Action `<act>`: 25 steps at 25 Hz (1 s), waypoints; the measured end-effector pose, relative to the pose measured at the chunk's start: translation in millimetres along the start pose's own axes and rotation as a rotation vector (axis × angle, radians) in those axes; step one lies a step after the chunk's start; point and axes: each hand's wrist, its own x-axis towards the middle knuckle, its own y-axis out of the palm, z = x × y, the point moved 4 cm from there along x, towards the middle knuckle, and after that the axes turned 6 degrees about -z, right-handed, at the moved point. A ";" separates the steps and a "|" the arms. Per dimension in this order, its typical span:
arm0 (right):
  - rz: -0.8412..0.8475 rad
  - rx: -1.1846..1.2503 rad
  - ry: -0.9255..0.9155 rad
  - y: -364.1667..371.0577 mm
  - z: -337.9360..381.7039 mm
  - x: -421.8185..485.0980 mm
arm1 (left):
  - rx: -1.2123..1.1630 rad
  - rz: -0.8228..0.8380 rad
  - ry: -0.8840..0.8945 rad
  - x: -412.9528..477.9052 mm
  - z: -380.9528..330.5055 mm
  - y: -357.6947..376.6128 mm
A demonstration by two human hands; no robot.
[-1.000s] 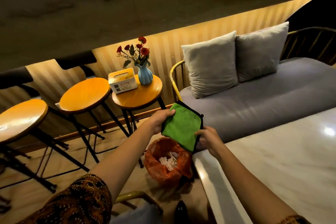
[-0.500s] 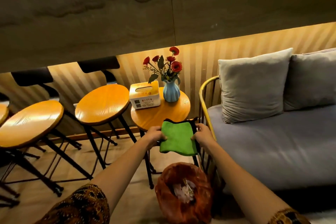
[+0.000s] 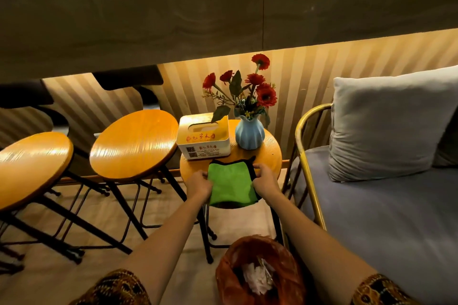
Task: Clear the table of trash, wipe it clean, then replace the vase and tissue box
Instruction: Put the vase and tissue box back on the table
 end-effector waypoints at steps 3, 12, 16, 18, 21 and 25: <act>-0.072 -0.084 -0.025 -4.1 -2.7 7.5 | 0.195 -0.135 0.146 0.2 -8.9 -0.1; -0.244 -0.154 -0.137 -34.6 46.1 72.3 | 0.084 -0.048 0.526 0.9 -69.2 30.3; -0.190 -0.118 -0.201 -15.2 59.9 100.4 | -0.007 0.018 0.533 4.8 -86.5 52.1; -0.223 -0.081 -0.233 -8.5 64.4 106.3 | -0.012 0.041 0.524 9.5 -87.0 63.1; -0.221 -0.022 -0.239 -5.1 72.1 110.8 | 0.002 0.092 0.505 11.0 -85.6 74.5; -0.271 -0.026 -0.252 -19.4 69.7 102.6 | 0.023 0.091 0.474 -1.2 -87.1 75.6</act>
